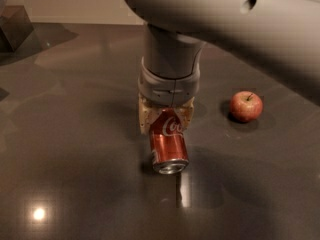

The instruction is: Place coke can upright

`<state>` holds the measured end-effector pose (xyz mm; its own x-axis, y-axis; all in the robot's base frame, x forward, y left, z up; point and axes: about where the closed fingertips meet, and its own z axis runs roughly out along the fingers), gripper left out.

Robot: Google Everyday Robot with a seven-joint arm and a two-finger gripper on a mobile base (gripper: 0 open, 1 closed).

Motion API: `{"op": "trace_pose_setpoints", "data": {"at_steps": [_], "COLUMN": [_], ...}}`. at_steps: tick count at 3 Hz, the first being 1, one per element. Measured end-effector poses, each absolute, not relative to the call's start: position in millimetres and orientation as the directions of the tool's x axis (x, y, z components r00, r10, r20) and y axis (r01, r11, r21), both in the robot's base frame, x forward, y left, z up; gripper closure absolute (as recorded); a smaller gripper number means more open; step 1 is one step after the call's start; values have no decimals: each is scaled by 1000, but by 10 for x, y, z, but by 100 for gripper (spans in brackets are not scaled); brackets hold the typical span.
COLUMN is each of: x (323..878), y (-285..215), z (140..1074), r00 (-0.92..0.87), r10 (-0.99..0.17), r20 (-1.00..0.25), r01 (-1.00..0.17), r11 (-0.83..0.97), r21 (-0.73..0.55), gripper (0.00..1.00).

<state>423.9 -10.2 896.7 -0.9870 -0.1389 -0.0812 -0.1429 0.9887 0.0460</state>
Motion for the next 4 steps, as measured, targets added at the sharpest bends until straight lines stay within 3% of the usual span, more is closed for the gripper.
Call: {"op": "trace_pose_setpoints", "data": {"at_steps": [1, 4], "x": [4258, 4343], "y": [-82, -65], "z": [9195, 9507], "r00": [-941, -740], "r10": [-274, -473], "r20": [-201, -478], "r01": [-293, -610], "r11": [953, 772], "r21": [76, 180], "gripper": [100, 100]}}
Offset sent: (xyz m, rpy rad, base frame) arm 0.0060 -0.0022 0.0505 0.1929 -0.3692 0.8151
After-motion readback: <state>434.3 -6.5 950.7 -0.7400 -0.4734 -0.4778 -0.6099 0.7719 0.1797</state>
